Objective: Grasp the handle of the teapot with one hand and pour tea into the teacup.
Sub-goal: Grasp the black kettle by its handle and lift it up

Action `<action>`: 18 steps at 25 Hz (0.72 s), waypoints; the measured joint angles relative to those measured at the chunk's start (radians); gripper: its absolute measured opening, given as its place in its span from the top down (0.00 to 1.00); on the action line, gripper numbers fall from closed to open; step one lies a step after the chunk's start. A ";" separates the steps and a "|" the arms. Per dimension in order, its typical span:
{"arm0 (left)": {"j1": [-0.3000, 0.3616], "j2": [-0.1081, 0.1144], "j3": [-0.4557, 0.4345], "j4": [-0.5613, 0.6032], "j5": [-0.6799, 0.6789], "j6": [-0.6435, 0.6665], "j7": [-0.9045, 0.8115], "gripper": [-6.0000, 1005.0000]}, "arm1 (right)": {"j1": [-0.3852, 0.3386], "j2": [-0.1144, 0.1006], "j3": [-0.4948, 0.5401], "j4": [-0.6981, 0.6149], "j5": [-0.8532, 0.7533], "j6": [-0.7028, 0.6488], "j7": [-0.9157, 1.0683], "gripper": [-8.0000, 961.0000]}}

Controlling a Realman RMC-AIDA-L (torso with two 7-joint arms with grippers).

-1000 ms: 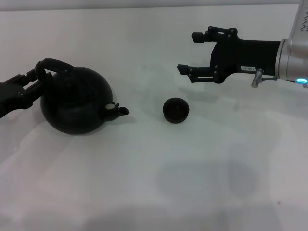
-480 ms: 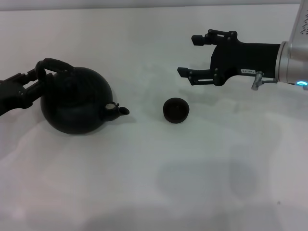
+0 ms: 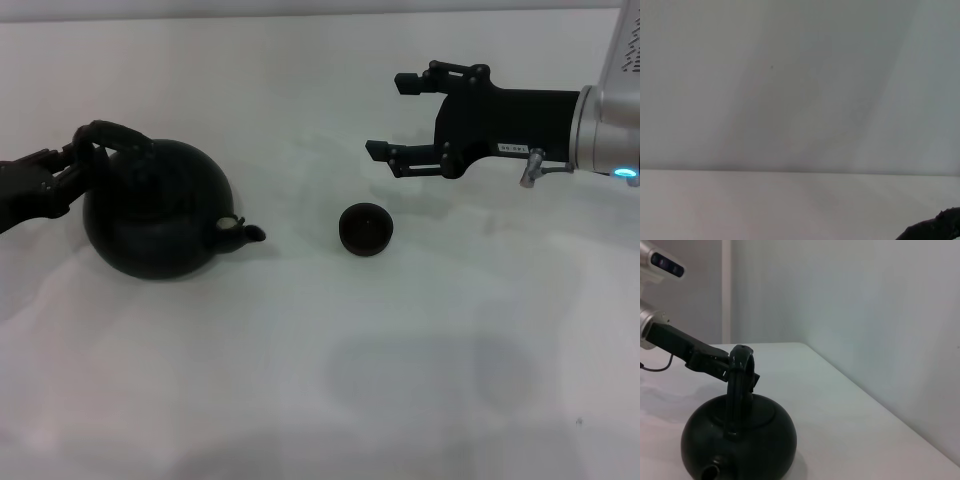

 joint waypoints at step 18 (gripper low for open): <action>-0.004 -0.007 0.000 0.032 0.010 -0.007 0.000 0.81 | -0.001 0.000 -0.003 -0.006 0.000 0.001 0.000 0.09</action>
